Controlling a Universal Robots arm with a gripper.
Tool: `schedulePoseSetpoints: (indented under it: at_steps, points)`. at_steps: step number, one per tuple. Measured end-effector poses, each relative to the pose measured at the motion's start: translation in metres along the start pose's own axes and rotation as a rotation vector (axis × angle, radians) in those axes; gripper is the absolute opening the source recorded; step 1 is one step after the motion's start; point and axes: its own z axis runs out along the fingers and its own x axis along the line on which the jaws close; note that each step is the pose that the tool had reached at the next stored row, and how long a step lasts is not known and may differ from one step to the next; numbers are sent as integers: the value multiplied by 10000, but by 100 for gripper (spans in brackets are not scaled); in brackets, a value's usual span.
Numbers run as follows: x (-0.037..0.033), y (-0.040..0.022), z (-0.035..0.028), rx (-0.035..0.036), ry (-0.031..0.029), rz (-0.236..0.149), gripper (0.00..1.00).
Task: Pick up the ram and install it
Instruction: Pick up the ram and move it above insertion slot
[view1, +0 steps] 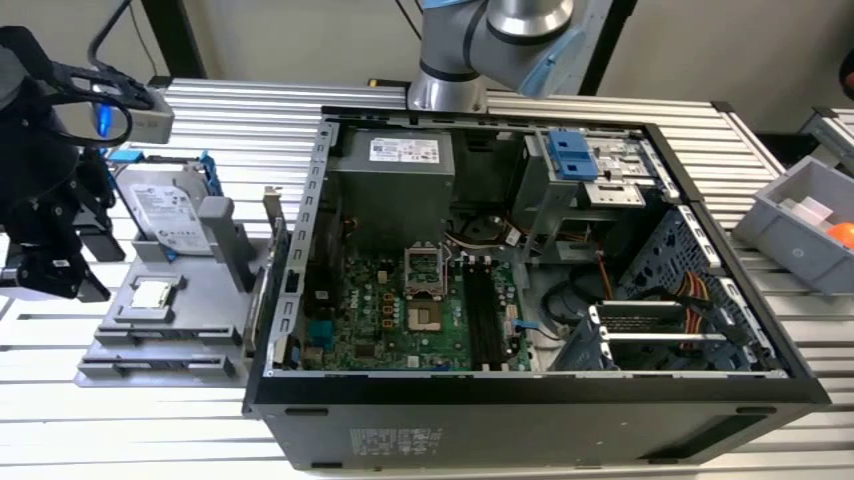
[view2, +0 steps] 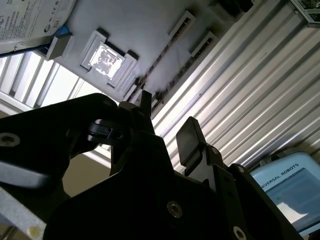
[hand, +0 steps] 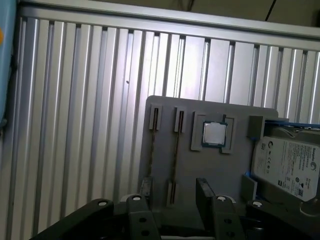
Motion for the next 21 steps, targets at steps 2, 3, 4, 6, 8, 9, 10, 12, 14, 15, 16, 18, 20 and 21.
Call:
schedulePoseSetpoints:
  at_steps: [2, 3, 4, 6, 8, 9, 10, 12, 14, 15, 16, 18, 20, 21]
  points:
    - [2, -1, 15, 1, 0, 0, 100]
    - [4, -1, 23, 0, 0, 0, 100]
    - [6, -1, 32, 0, 0, -1, 100]
    - [11, -1, 49, 0, 0, 0, 100]
    - [21, -2, 62, -1, 1, -2, 100]
    - [27, -2, 68, -1, 0, -2, 100]
    - [31, -3, 74, -2, -1, -1, 100]
    - [40, -4, 85, -7, 0, 0, 100]
    - [49, -6, 95, -10, -1, 0, 100]
    - [54, -6, 100, -11, -1, 0, 100]
    - [59, -7, 106, -12, -2, 0, 100]
    - [63, -7, 125, -13, -1, 2, 100]
    - [65, -8, 150, -14, -1, 1, 100]
    - [66, -9, 162, -14, -1, 0, 100]
